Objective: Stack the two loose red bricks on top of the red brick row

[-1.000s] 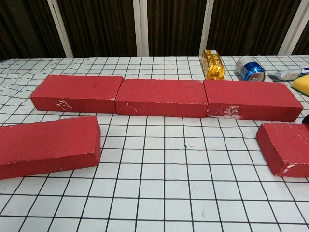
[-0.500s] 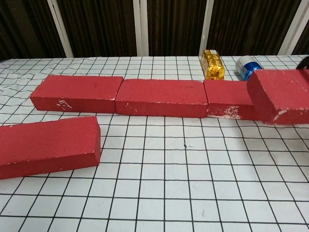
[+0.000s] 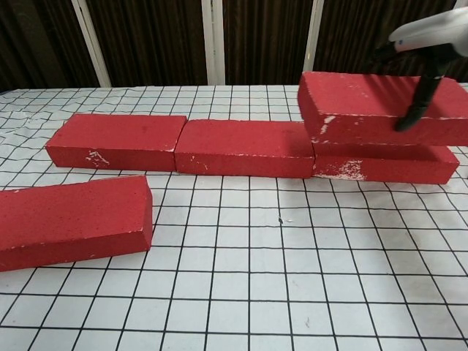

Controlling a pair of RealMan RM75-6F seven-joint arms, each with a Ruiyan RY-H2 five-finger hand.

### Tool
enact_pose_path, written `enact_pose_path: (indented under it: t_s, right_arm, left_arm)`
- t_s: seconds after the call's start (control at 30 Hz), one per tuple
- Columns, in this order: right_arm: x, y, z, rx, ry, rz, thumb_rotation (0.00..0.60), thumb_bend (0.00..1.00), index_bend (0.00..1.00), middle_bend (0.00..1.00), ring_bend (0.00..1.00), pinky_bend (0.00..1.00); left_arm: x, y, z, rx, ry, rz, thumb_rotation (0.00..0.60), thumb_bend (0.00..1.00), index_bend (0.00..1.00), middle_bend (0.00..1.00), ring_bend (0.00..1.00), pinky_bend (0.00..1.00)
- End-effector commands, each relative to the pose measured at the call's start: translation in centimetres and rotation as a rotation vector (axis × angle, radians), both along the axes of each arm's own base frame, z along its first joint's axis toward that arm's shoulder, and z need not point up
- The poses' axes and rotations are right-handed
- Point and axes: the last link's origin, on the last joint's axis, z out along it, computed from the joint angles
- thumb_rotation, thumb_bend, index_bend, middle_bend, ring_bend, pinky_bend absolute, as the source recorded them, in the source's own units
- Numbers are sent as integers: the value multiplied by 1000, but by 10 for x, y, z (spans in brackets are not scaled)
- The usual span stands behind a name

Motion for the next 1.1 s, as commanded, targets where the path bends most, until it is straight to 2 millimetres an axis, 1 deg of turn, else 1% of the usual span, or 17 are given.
enact_pose_path:
  t_s: [0.03,0.13,0.3,0.53,0.9,1.1]
  right_arm:
    - [34,-22,-33,44,36,0,600,161,281,230,115,0]
    - [45,-29,-45,59,48,-12,600,161,281,230,115,0]
    - [54,-38,-52,66,49,-38,600,162,281,230,116,0]
    - [55,-51,-52,37,60,-101,600,162,281,230,115,0]
    - [53,-59,-53,24,57,-107,600,162,281,230,115,0]
    - [49,-64,-59,32,54,-108,600,162,281,230,115,0]
  left_arm:
    - [0,1,0,1,4,2,600,0,118,0,0,53]
    - [-1,1,-1,2,7,4,600,0,118,0,0,53]
    - [-2,2,0,5,10,10,600,0,118,0,0,53]
    - [-3,2,1,10,8,15,600,0,118,0,0,53]
    - [-2,0,0,7,11,12,600,0,118,0,0,53]
    - [-2,-2,4,25,12,14,600,0,118,0,0,53]
